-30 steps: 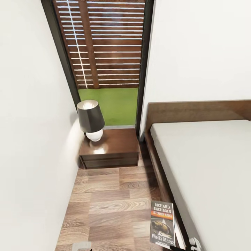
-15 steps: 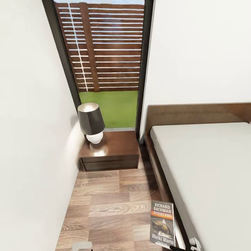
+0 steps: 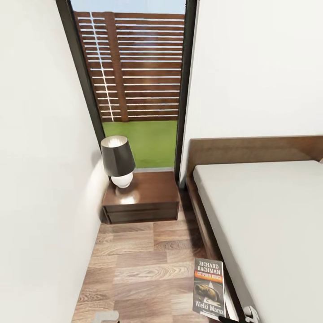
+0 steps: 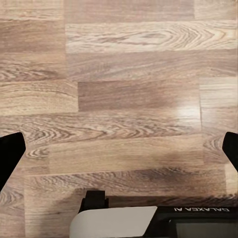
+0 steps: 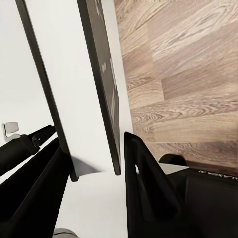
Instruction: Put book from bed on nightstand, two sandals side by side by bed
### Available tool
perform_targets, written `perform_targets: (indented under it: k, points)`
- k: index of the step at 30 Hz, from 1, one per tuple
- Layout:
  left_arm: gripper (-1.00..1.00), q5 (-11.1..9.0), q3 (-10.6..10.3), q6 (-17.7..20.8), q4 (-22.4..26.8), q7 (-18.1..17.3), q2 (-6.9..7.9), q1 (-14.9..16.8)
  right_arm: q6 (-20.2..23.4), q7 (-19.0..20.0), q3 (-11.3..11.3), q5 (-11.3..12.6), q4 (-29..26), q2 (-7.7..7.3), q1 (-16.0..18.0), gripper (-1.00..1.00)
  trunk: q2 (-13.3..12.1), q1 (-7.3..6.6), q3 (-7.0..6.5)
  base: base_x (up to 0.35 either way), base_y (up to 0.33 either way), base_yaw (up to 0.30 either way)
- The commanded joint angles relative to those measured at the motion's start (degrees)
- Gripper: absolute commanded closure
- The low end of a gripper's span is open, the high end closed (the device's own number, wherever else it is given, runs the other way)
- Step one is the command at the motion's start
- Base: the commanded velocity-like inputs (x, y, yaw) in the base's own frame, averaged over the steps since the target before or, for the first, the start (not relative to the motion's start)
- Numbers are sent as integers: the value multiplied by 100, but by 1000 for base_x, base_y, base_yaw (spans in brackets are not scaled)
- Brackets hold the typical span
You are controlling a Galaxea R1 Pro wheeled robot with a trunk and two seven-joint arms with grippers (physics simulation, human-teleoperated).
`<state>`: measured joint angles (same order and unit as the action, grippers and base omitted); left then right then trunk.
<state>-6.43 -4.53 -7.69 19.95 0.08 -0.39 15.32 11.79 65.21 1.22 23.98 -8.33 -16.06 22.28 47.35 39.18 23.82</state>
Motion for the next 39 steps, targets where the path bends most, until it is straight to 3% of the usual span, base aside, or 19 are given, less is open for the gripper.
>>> perform_targets:
  k: [1,11,39]
  points:
    - [-100,-60,-40,-22,-5,1,4,3,60,14,12,37,-1,-2,3,100,4,1,-4,0,0,0]
    - [-100,-60,-35,-14,-6,-8,-75,-3,60,18,9,37,-1,-2,3,100,4,1,-97,0,0,0]
    - [-100,-60,-34,-17,-7,-8,-84,-11,60,18,18,37,-1,-2,4,100,4,1,-348,0,0,0]
